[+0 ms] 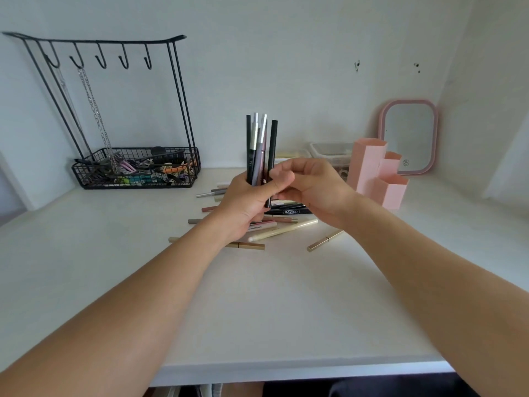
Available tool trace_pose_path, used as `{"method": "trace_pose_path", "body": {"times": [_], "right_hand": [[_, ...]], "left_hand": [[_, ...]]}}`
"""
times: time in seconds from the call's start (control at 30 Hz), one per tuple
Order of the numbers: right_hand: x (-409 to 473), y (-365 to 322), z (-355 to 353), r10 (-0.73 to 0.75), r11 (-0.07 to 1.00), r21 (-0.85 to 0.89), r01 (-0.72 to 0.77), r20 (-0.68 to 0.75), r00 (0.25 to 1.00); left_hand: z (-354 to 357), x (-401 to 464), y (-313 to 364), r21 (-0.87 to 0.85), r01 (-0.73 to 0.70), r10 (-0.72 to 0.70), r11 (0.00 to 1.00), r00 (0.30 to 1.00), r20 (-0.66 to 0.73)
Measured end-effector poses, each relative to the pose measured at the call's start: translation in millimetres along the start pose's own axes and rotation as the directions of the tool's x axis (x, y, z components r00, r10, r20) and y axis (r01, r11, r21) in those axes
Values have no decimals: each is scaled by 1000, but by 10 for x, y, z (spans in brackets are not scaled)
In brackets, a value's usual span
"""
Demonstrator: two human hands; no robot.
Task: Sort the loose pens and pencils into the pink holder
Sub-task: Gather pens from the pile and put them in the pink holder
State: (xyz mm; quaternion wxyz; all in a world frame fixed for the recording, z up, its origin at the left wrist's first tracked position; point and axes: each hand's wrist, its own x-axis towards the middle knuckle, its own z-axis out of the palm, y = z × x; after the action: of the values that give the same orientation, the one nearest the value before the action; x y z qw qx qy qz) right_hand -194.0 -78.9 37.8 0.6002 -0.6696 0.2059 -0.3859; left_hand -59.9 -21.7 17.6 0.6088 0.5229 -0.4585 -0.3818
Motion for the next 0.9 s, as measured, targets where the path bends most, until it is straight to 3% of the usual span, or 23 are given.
{"method": "trace_pose_path", "body": {"times": [0.1,0.33,0.47,0.53,0.6,0.63,0.7,0.8,0.9], "right_hand": [[-11,6,-6,86,993,81,-85,-3,996],[-7,-5,-110,186,979,-95,-181,48,981],[85,-17,-173,88,976,-181,-117,-159,983],[153,-11,-313,-77,853,-517,-71,-259,963],[171,1,-467,-160,560,-827,-52,-169,972],[169,12,-534,-123,424,-904,-51,-113,986],[155,64,-613,-3,273,-960,-53,-56,998],[145,132,-616,85,233,-972,-40,-21,996],[150,148,-613,78,241,-970,-32,-13,997]], "left_hand": [[-11,17,-35,37,-32,31,999,999,31],[-40,20,-50,171,-6,-4,985,998,58],[-52,62,-27,62,-20,22,998,999,-23],[-95,102,-1,-44,-29,26,999,998,-59],[-156,129,18,-137,-11,-1,990,996,-86],[-179,144,19,-172,0,-17,985,995,-98],[-205,165,11,-234,27,-55,972,992,-116],[-200,186,2,-273,48,-85,961,988,-125],[-183,181,-5,-249,63,-92,966,990,-106]]}}
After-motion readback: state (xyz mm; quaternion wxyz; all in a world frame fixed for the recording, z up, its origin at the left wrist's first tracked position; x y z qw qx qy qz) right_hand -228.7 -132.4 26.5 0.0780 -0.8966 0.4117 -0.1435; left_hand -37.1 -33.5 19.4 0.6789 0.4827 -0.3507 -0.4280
